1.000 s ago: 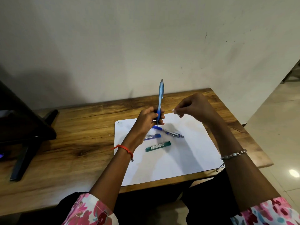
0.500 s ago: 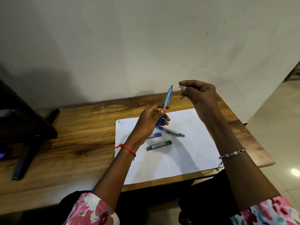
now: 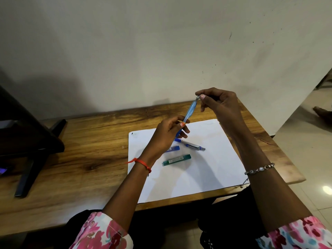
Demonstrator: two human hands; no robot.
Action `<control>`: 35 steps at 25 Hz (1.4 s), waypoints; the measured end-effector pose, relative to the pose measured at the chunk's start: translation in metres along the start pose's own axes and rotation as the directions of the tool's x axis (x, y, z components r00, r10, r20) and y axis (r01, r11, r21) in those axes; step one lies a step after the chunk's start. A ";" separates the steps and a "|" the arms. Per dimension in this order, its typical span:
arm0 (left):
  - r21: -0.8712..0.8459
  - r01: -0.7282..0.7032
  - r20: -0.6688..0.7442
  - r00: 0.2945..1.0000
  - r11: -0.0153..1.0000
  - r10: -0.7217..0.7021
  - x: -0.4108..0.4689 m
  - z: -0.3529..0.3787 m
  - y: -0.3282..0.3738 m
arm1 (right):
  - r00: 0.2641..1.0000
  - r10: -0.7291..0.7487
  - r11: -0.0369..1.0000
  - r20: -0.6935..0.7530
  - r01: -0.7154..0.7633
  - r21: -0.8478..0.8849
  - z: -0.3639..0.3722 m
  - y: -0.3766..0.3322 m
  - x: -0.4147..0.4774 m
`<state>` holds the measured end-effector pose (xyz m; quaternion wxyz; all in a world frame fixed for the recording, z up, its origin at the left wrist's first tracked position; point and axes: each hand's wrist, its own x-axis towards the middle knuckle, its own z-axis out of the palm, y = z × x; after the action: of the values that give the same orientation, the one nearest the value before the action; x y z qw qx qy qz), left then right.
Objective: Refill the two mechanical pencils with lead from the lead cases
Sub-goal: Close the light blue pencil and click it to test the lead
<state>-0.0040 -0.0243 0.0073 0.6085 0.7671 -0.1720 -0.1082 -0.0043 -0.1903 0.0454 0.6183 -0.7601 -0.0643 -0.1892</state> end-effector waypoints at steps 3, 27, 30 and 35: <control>0.013 0.001 -0.003 1.000 1.000 -0.001 0.000 0.000 -0.001 | 0.999 -0.017 1.000 0.036 0.017 -0.017 0.000 -0.001 -0.001; -0.186 0.072 -0.012 0.997 0.980 -0.076 -0.003 0.008 0.010 | 0.917 0.267 0.845 0.298 -0.371 0.385 0.028 0.005 -0.005; -0.342 0.212 0.029 0.976 0.916 -0.215 -0.005 0.006 0.008 | 0.915 0.326 0.624 0.237 -0.397 0.673 0.031 0.004 -0.002; -0.423 0.438 0.134 0.896 0.793 -0.424 -0.011 -0.001 0.004 | 0.923 0.375 0.409 0.080 -0.242 0.880 0.005 0.005 0.004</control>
<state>-0.0139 -0.0196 0.0111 0.7229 0.6254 0.0265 -0.2924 0.0020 -0.1874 0.0412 0.9453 -0.3193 0.0298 -0.0606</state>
